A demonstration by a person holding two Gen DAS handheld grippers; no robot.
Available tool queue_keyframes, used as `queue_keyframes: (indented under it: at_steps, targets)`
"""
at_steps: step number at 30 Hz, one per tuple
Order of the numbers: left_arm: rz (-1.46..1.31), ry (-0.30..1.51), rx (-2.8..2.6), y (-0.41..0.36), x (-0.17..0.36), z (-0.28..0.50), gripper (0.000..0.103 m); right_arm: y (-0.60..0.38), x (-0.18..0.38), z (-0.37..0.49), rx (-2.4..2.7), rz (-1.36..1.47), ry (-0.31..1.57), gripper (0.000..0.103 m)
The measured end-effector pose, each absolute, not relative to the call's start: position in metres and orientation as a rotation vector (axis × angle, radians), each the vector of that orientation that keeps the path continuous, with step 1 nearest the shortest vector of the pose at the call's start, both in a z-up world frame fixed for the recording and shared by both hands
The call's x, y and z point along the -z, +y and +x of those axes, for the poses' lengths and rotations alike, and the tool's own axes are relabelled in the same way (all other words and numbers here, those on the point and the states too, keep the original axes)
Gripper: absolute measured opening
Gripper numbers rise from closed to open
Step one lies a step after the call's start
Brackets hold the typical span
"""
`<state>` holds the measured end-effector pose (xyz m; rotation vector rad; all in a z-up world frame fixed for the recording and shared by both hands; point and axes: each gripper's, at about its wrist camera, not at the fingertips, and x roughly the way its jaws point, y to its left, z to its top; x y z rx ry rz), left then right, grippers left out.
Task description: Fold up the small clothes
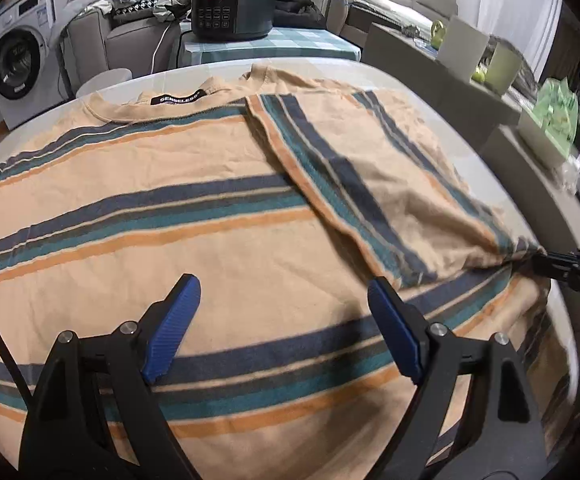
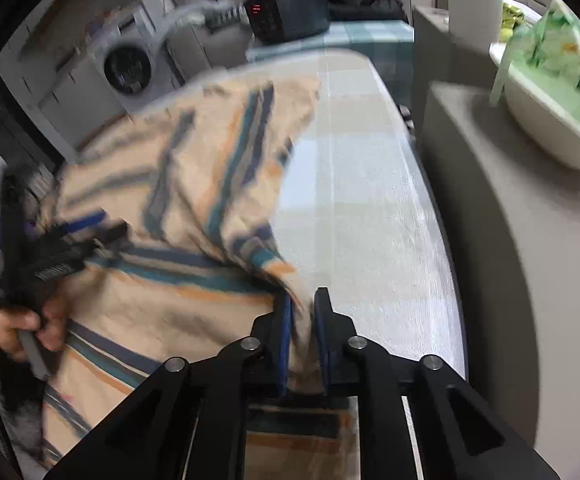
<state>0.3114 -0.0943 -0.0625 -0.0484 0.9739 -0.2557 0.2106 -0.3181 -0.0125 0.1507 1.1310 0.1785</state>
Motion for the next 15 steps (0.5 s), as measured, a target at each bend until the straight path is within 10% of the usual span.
queue_keyframes:
  at_steps: [11,15]
  targets:
    - [-0.043,0.965,0.302,-0.113,0.064,0.322,0.084,-0.302,0.046,0.333,-0.145,0.368,1.128,0.033]
    - [-0.046,0.960,0.310,-0.112,0.065,0.322,0.084,-0.303,0.057,0.359,-0.161,0.359,1.116,0.011]
